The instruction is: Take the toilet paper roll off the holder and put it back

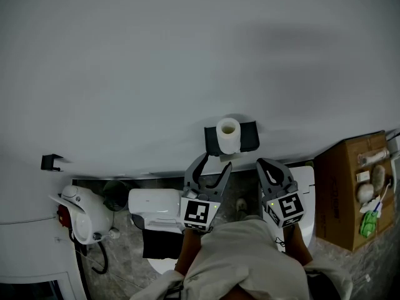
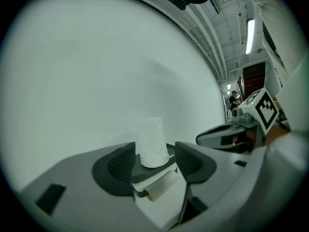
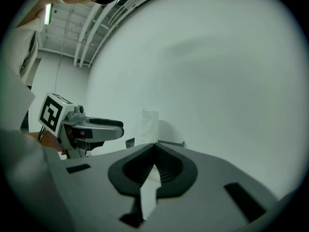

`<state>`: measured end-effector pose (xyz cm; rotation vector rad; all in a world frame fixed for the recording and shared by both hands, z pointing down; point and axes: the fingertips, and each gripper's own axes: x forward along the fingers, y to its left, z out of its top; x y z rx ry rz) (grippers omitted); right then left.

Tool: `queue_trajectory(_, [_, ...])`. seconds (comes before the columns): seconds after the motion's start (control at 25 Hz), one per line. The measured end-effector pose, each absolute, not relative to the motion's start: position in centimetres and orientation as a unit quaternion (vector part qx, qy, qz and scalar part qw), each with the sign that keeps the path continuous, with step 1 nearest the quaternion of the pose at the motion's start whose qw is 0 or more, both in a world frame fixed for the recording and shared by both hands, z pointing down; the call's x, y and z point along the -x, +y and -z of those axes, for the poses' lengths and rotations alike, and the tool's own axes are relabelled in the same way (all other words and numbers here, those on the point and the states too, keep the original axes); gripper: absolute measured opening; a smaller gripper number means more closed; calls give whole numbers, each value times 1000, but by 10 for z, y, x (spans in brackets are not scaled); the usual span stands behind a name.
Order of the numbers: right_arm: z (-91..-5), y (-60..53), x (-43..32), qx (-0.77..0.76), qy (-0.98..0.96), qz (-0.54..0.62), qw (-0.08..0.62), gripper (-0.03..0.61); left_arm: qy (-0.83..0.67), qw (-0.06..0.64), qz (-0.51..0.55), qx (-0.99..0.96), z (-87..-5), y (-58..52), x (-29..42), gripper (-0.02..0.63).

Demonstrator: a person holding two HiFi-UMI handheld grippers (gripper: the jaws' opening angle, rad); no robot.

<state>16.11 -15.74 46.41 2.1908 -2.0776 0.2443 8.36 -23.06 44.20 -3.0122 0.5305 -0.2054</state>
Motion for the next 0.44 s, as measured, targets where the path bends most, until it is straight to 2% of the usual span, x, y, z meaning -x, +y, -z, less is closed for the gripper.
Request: queue_trajectory(0.44, [-470,-167,-169,-714,-692,-87,51,-5,181,34,69,980,-447,-238,-92,256])
